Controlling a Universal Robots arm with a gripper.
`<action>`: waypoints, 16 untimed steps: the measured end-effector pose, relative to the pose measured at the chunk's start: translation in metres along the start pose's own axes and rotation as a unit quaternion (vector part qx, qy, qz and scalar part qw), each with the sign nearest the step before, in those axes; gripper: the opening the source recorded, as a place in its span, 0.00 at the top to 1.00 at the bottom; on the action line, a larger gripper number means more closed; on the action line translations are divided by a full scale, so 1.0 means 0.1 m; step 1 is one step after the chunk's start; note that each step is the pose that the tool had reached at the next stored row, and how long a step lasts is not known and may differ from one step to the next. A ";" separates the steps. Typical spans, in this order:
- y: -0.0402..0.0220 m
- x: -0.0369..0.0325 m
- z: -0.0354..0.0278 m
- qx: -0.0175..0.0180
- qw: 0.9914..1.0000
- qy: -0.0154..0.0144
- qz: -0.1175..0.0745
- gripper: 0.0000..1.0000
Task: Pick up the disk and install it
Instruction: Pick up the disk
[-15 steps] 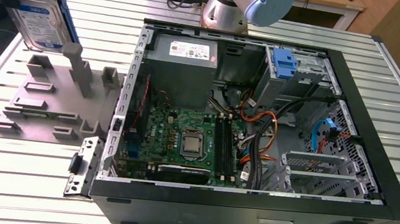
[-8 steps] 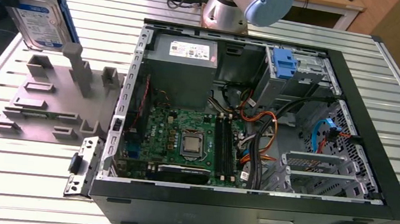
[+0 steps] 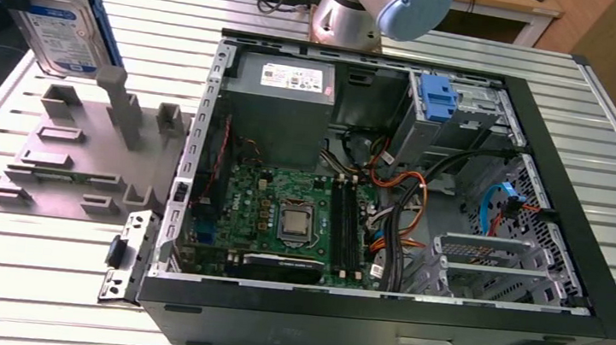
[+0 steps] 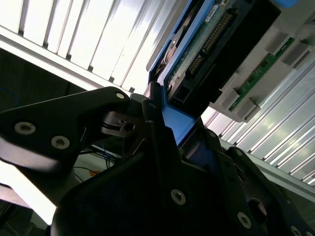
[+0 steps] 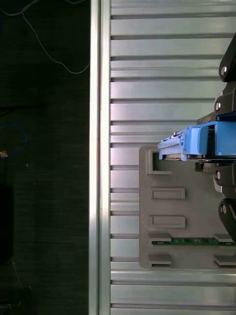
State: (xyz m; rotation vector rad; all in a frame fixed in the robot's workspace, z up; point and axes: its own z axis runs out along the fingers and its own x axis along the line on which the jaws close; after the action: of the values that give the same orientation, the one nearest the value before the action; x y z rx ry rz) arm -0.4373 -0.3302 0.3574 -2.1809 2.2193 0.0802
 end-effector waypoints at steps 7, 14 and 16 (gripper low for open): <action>0.000 0.000 0.000 0.000 1.000 -0.001 0.000 0.64; 0.001 0.001 -0.005 0.000 1.000 -0.004 0.000 0.64; 0.000 0.000 -0.016 0.000 1.000 -0.004 0.000 0.64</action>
State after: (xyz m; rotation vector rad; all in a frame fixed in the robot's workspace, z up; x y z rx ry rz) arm -0.4373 -0.3303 0.3590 -2.1765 2.2146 0.0900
